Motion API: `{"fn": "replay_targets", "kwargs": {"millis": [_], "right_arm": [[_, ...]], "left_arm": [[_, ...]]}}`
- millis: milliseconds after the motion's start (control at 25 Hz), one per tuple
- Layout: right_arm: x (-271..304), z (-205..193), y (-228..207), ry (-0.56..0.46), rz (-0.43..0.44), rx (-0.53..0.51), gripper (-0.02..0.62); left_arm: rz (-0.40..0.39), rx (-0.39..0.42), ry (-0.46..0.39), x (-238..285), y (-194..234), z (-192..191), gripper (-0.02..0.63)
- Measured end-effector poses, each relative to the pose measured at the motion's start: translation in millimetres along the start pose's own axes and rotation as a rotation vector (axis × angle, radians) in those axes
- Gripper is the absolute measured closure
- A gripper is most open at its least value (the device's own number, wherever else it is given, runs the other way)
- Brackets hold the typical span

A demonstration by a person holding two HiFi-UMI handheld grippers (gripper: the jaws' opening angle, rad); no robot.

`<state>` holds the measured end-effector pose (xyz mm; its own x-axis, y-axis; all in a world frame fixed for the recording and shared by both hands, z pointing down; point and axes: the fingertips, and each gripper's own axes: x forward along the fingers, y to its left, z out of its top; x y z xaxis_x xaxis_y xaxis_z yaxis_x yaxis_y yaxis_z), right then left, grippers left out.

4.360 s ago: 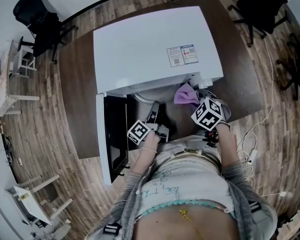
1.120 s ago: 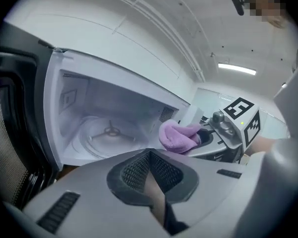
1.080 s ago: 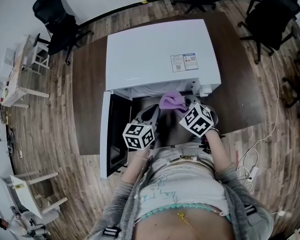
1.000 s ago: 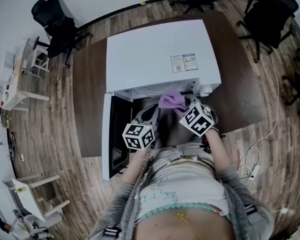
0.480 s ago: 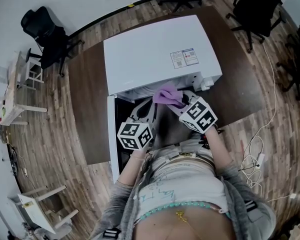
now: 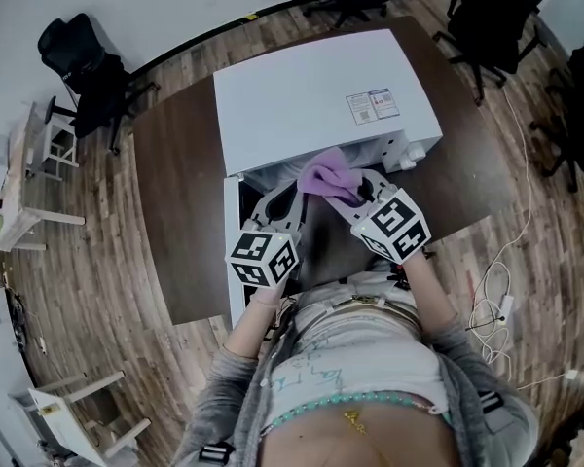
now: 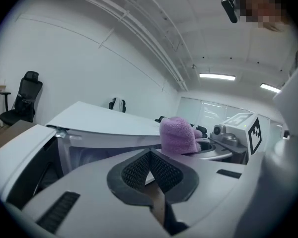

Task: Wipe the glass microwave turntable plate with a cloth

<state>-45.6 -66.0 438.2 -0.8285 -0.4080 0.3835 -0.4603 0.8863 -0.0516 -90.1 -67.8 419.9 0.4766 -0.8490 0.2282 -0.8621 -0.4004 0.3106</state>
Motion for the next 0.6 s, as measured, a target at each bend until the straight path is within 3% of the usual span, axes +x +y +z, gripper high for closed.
{"fn": "replay_targets", "kwargs": {"millis": [440,600], "right_arm": [[-20.6,23.8,5.6,-0.128,-0.128,0.077,0.482],[-29.0,27.6,5.3,-0.160,-0.169,0.090,0.482]], "left_arm": [[-0.119,0.070,-0.045,-10.0,-22.3,29.4,0.595],[-0.120,0.123,-0.041,-10.1,-24.7,29.6,0.595]]}}
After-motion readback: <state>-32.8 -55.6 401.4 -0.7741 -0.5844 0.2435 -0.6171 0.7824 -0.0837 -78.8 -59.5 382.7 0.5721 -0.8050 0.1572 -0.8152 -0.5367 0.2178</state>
